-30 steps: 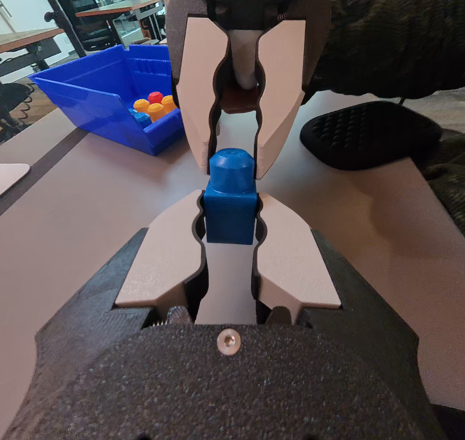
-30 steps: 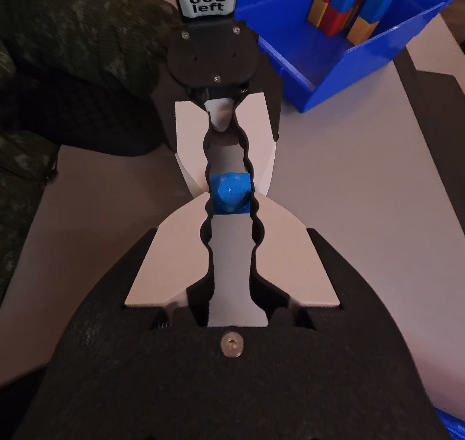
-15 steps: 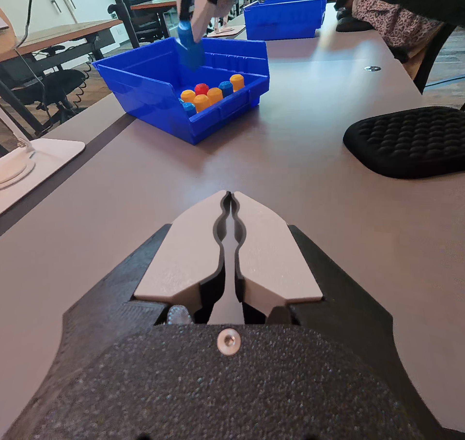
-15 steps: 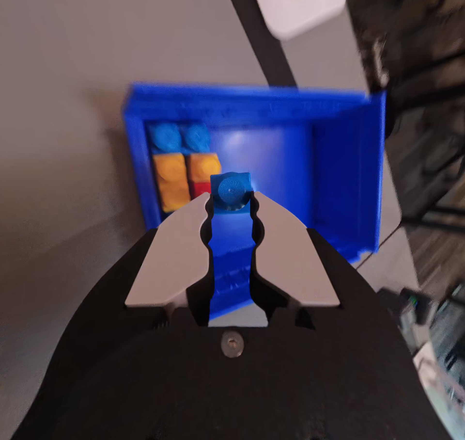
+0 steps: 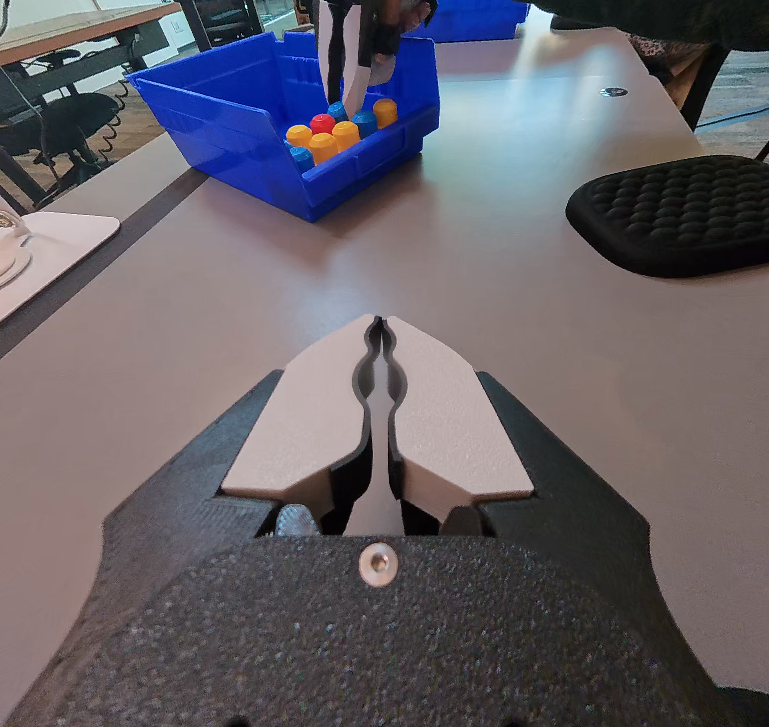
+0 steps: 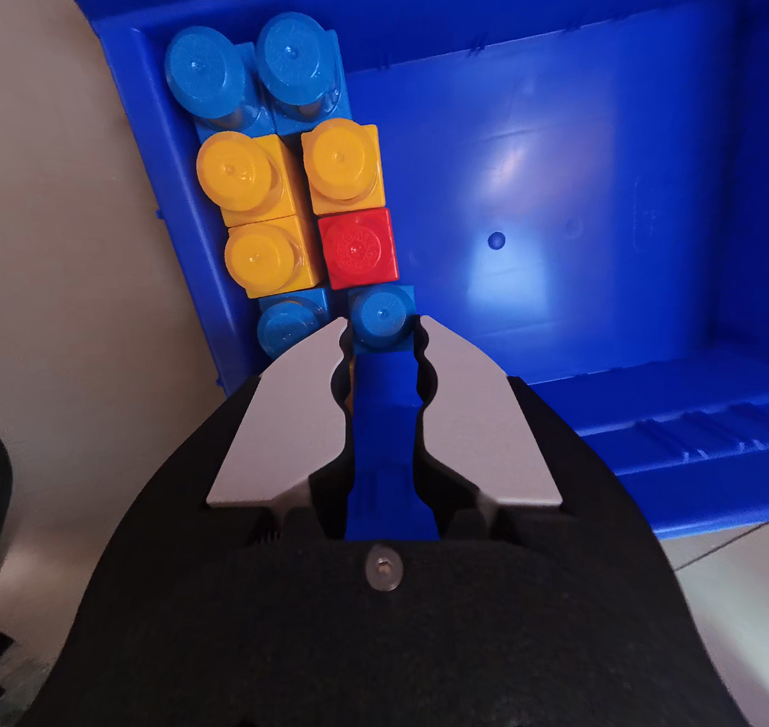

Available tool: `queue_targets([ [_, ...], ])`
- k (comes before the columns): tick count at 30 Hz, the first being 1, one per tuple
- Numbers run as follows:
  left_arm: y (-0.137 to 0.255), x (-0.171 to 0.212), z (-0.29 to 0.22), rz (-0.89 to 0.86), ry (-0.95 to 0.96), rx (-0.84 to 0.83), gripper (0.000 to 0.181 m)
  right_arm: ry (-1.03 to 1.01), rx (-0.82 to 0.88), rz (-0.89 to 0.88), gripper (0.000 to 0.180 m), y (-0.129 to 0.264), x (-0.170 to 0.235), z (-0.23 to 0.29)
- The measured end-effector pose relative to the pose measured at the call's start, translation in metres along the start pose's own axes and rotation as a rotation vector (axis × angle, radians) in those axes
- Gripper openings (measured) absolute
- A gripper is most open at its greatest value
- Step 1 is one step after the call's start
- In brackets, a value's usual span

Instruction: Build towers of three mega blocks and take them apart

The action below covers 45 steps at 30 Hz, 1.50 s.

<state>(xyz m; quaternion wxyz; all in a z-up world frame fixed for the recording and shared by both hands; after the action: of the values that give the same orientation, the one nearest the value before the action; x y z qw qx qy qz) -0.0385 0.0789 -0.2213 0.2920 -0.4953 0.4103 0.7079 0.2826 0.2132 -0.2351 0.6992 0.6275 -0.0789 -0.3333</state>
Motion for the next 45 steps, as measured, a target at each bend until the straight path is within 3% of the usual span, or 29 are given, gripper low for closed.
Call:
queue_targets([
  [15, -0.002, 0.004, -0.005, 0.020, -0.010, 0.022, 0.000, 0.035, -0.008, 0.081, 0.036, 0.007, 0.013, 0.009],
  [21, -0.002, 0.006, -0.006, 0.026, -0.015, 0.026, 0.000, 0.038, -0.005, 0.161, 0.023, 0.001, 0.017, 0.010],
  [31, 0.002, -0.003, 0.008, 0.029, 0.000, -0.055, 0.000, 0.063, 0.026, 0.066, 0.027, 0.010, 0.009, 0.013],
  [34, 0.012, -0.019, 0.027, -0.010, 0.044, -0.127, 0.000, 0.096, 0.139, -0.091, 0.029, 0.036, -0.010, 0.027],
  [39, 0.036, -0.040, 0.073, -0.067, 0.119, -0.317, 0.000, 0.140, 0.418, -0.717, 0.031, 0.091, -0.066, 0.080],
  [42, 0.063, -0.051, 0.105, -0.087, 0.131, -0.450, 0.000, 0.087, 0.450, -0.997, 0.031, 0.098, -0.070, 0.117],
  [45, 0.100, -0.057, 0.151, -0.056, 0.165, -0.604, 0.000, 0.034, 0.386, -1.094, 0.031, 0.079, -0.065, 0.148],
])
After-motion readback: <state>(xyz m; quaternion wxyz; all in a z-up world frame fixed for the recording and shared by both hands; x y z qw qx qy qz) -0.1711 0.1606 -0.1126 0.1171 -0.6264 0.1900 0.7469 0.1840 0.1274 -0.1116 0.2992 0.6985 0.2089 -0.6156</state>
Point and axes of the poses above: each gripper's, where its closed fingertips meet, y back along the fingers, x out of its underside, z = x × y across the jaws, the point moved 2 cm from there along y, back along the fingers, and after that the axes turned 14 degrees about -x, right-handed, at the moved point
